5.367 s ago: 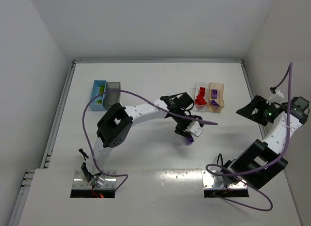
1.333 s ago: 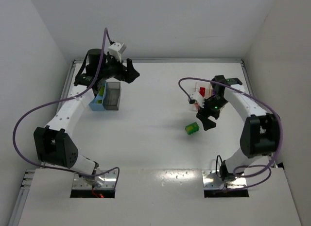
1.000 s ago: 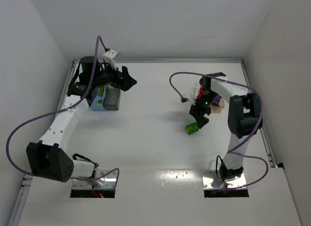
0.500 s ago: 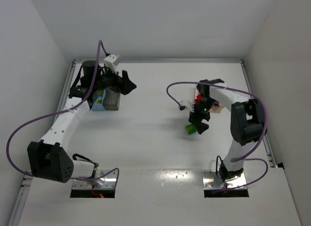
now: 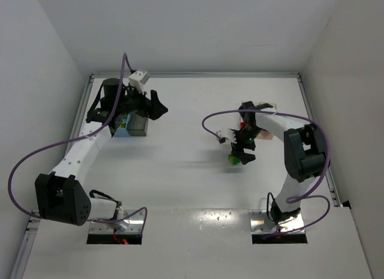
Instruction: Sort the legos into containers by color
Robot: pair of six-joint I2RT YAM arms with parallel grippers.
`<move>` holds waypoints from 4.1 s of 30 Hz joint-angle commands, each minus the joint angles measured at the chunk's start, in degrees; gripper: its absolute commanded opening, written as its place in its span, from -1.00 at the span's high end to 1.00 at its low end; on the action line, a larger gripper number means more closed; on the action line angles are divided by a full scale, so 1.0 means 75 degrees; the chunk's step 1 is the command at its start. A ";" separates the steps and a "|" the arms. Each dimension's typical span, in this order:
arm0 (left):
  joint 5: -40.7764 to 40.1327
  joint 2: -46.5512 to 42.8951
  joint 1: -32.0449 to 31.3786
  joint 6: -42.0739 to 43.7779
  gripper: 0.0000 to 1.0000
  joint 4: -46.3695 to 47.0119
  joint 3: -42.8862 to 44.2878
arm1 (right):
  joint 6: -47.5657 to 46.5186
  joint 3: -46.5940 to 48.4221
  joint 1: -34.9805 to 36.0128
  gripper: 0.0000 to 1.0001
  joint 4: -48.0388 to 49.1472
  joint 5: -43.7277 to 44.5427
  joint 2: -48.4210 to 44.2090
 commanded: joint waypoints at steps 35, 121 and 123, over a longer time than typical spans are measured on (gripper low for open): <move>0.1902 -0.0674 0.0413 -0.1602 -0.78 0.1845 -0.2242 | 0.1046 -0.1298 0.0051 0.57 0.2105 -0.0908 -0.1811; 0.3242 0.1036 -0.0547 -0.4279 -0.17 0.4556 -0.1178 | 0.6698 0.1785 0.2840 0.65 0.4908 0.0755 -0.1906; 0.3242 0.1106 -0.0547 -0.4279 -0.15 0.4556 -0.1178 | 0.6698 0.1785 0.2840 0.65 0.4908 0.0755 -0.1906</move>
